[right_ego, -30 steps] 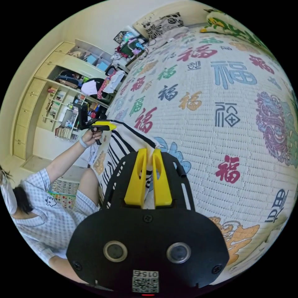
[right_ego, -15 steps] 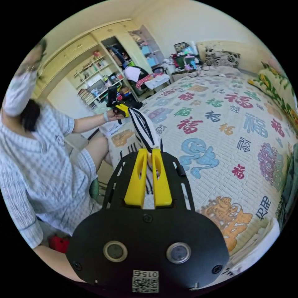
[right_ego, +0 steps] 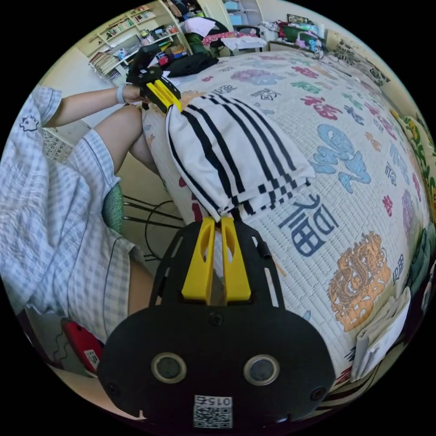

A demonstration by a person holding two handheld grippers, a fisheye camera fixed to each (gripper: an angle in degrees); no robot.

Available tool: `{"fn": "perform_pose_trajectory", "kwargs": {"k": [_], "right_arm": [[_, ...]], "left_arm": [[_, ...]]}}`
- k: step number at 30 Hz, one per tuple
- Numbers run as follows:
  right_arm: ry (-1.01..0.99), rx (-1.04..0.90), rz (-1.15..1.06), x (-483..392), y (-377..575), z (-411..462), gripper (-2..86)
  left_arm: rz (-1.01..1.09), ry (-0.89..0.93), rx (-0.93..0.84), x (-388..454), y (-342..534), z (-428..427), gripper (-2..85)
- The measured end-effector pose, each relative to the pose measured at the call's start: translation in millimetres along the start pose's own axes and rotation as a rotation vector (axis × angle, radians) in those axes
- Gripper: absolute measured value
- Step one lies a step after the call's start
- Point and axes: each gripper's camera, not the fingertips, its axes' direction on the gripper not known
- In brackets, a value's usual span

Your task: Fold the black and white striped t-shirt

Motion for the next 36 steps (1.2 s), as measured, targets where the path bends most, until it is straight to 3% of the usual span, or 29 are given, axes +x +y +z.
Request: {"fn": "perform_pose_trajectory", "kwargs": {"k": [4, 7, 9, 11, 15, 18, 27, 33, 36], "right_arm": [[-0.032, -0.047, 0.090, 13, 19, -9, 3.2], [-0.056, 0.033, 0.195, 24, 38, -33, 3.1], [-0.093, 0.132, 0.250, 31, 42, -52, 3.5], [-0.175, 0.310, 0.294, 40, 38, -71, 1.5], [-0.428, 0.297, 0.279, 61, 11, -49, -0.1], [-0.416, 0.061, 0.318, 73, 6, -8, -0.6], [-0.488, 0.093, 0.460, 111, 57, -21, -0.7], [-0.492, 0.422, 0.529, 142, 87, -91, -0.6], [-0.433, 0.403, 0.542, 158, 69, -90, -0.6]], "left_arm": [[-0.088, -0.085, -0.207, -1, 1, 3, 0.9], [-0.211, 0.013, -0.040, -3, -1, -25, 1.2], [-0.291, 0.152, 0.216, -2, -14, -45, 1.6], [-0.322, 0.249, 0.310, -3, -31, -37, 1.8], [-0.364, 0.368, 0.084, -15, -65, 39, 0.9], [-0.403, 0.335, -0.028, -28, -57, 77, -0.2], [-0.501, 0.361, 0.002, -54, -47, 75, -0.8], [-0.501, 0.431, 0.301, -66, -82, 56, -0.8], [-0.579, 0.387, 0.267, -86, -99, 84, -0.9]]}}
